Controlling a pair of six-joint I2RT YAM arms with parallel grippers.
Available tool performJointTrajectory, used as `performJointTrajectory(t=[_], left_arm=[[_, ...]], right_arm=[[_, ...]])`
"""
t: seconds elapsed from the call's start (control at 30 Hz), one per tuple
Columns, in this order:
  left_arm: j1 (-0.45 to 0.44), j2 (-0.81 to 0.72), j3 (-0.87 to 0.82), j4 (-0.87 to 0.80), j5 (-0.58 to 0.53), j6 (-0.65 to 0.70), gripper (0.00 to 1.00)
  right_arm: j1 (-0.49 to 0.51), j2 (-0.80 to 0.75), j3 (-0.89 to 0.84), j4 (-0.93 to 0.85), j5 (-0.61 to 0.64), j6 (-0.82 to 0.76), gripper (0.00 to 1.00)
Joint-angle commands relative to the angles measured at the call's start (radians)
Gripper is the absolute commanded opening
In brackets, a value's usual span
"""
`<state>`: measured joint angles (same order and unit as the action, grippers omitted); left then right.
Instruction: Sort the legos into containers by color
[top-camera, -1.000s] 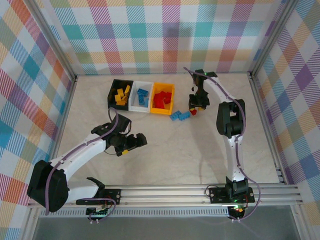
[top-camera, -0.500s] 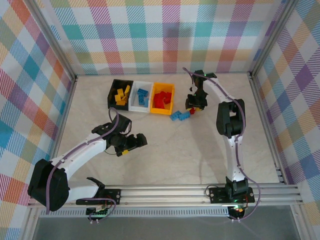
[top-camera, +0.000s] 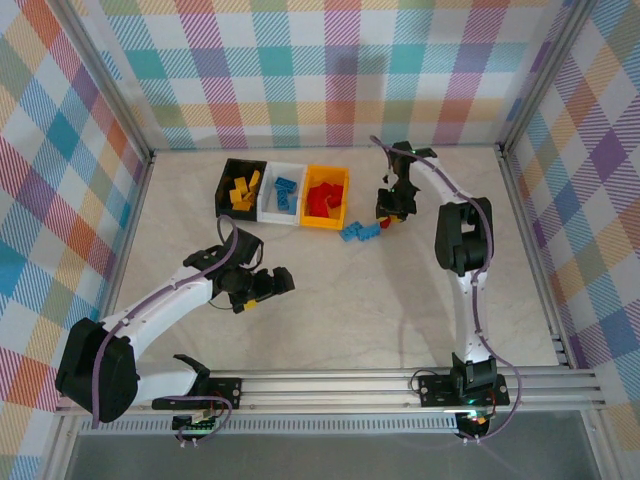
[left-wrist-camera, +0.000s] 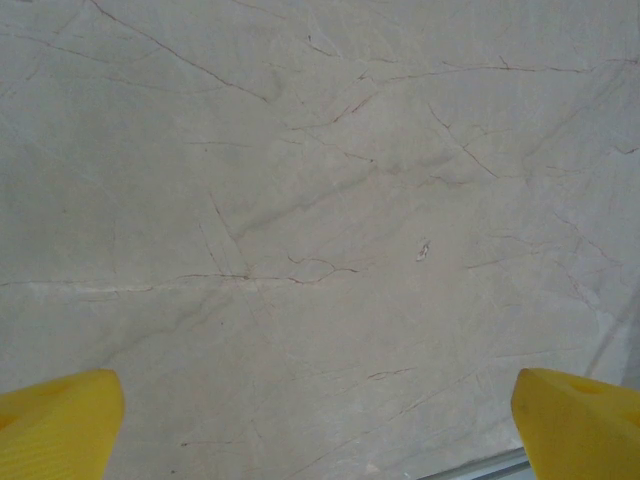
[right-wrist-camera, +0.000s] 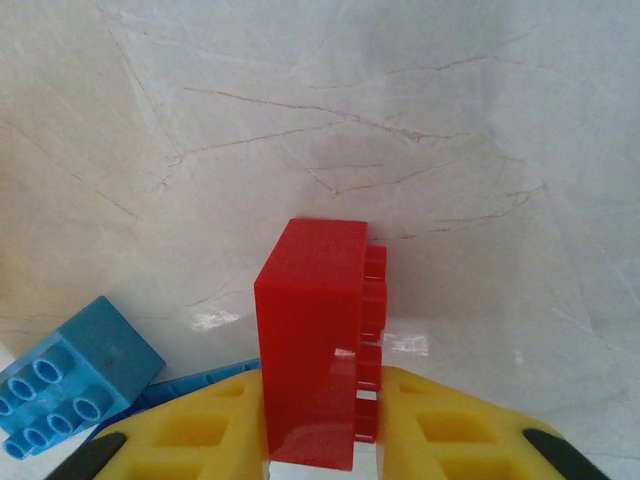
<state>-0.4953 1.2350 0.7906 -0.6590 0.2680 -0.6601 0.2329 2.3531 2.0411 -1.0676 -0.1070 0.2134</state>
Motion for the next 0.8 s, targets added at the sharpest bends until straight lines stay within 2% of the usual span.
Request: performJointTrajectory(t=[0.0,0.23,0.4,0.53,0.77], left_arm=[[-0.012,0.013,0.008,-0.018,-0.001,0.009,0.99],[-0.012,0.024,0.01,0.004,0.0,0.004,1.0],[-0.012,0.035,0.013,0.02,0.005,0.004,1.0],[-0.012,0.036,0.013,0.028,0.006,0.003,1.0],[-0.012,0.003,-0.006,0.026,0.002,-0.001,1.0]], right_arm=[[-0.016,-0.038,-0.038,0.018,-0.004,0.019,0.28],[-0.024,-0.176,-0.103,0.084,-0.072,0.032,0.26],[-0.024,-0.263,-0.132,0.166,-0.269,0.075,0.26],[-0.022,-0.312,-0.197,0.33,-0.49,0.208,0.25],[0.022,-0.311,-0.223,0.53,-0.631,0.38,0.25]])
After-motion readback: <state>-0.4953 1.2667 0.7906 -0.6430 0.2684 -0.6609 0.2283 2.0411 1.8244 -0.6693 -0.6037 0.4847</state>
